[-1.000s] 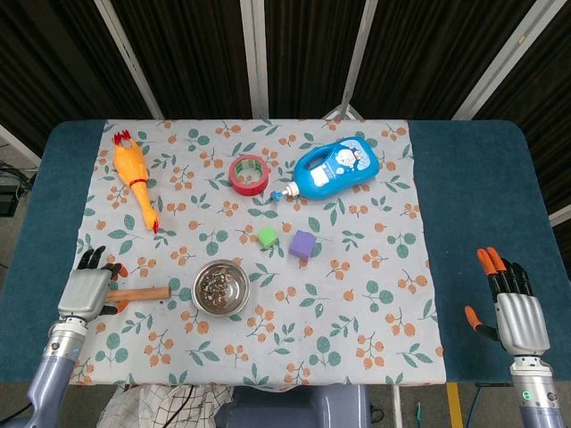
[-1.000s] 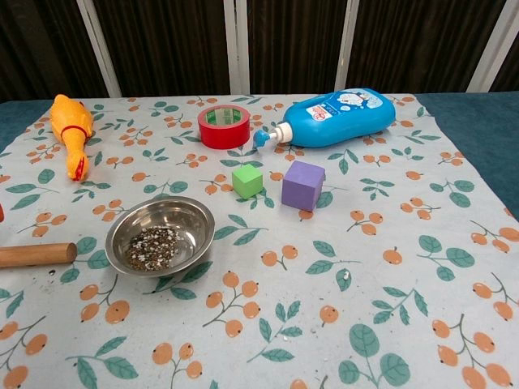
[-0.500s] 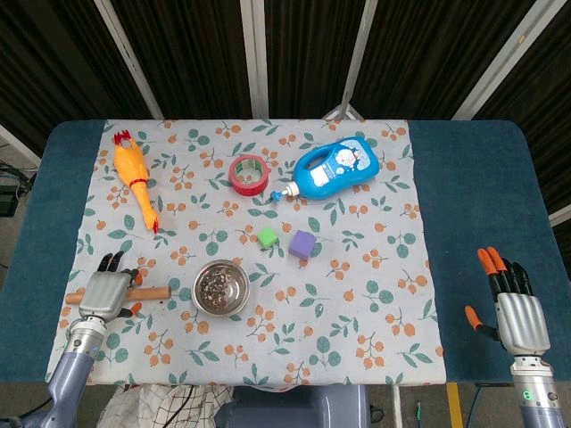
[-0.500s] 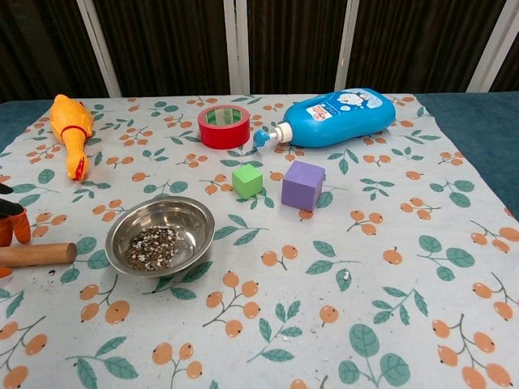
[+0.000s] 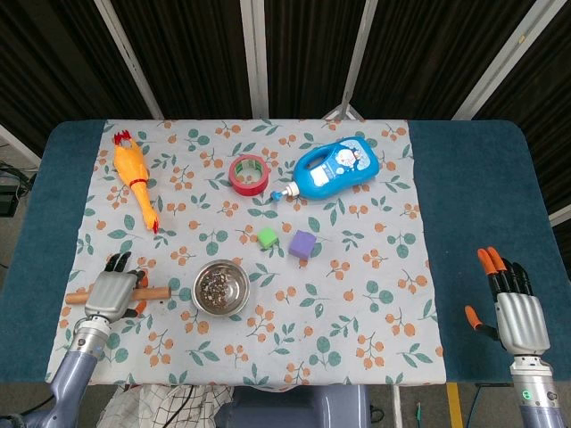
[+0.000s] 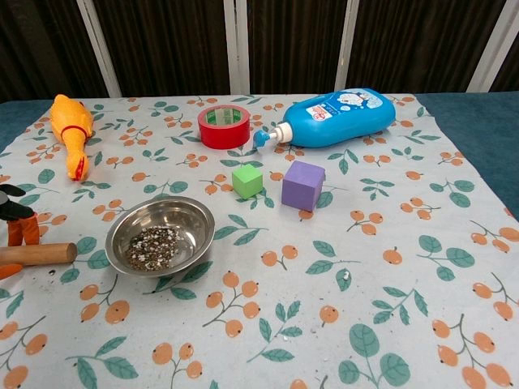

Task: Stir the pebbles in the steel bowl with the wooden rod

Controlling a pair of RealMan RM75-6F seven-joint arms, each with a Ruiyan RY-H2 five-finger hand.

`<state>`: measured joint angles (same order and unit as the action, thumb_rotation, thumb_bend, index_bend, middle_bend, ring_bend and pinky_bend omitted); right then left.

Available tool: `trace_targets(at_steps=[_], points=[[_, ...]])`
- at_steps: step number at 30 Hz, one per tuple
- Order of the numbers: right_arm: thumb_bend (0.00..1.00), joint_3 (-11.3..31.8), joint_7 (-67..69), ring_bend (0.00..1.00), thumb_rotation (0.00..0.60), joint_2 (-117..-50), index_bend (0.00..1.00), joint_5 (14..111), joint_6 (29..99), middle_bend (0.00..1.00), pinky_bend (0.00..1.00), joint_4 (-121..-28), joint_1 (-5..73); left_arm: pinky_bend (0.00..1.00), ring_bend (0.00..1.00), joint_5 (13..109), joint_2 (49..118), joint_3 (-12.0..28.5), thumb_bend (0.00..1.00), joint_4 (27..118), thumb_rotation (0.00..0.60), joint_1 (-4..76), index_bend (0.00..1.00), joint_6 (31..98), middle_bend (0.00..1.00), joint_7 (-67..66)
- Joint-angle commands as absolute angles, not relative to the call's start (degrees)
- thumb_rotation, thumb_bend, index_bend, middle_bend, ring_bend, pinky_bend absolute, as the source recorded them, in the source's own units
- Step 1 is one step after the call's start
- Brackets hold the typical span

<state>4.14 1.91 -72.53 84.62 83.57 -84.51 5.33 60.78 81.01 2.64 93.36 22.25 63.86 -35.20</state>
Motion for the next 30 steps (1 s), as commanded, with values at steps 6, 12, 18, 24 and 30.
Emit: trace_targets(at_steps=[6, 12, 18, 24, 30], points=[[0.35, 4.17, 1.99, 0.0, 0.6, -72.52, 0.0, 84.6, 83.55, 0.0, 0.0, -84.52, 5.33, 0.0, 0.02, 60.19, 81.4, 2.27, 0.49, 93.38, 0.6, 22.9, 0.45, 63.77, 0.48, -36.0], [0.35, 4.18, 1.49, 0.0, 0.6, -72.65, 0.0, 84.78, 83.99, 0.0, 0.0, -84.64, 5.2, 0.0, 0.06, 59.78, 81.82, 2.0, 0.7, 92.96, 0.6, 23.26, 0.49, 63.84, 0.55, -36.48], [0.35, 4.24, 1.46, 0.0, 0.6, -72.66, 0.0, 84.51, 83.84, 0.0, 0.0, -84.69, 5.18, 0.0, 0.08, 60.3, 82.31, 1.82, 0.9, 92.78, 0.6, 23.56, 0.51, 64.19, 0.59, -36.16], [0.35, 4.26, 1.39, 0.0, 0.6, -72.72, 0.0, 84.56, 83.82, 0.0, 0.0, -84.63, 5.22, 0.0, 0.11, 61.71, 82.33, 1.89, 1.0, 93.15, 0.6, 23.57, 0.55, 65.15, 0.63, -34.84], [0.35, 4.3, 1.52, 0.0, 0.6, -72.68, 0.0, 84.46, 83.78, 0.0, 0.0, -84.65, 5.2, 0.0, 0.12, 64.04, 81.65, 2.44, 1.0, 94.07, 0.6, 23.41, 0.57, 66.83, 0.64, -32.61]])
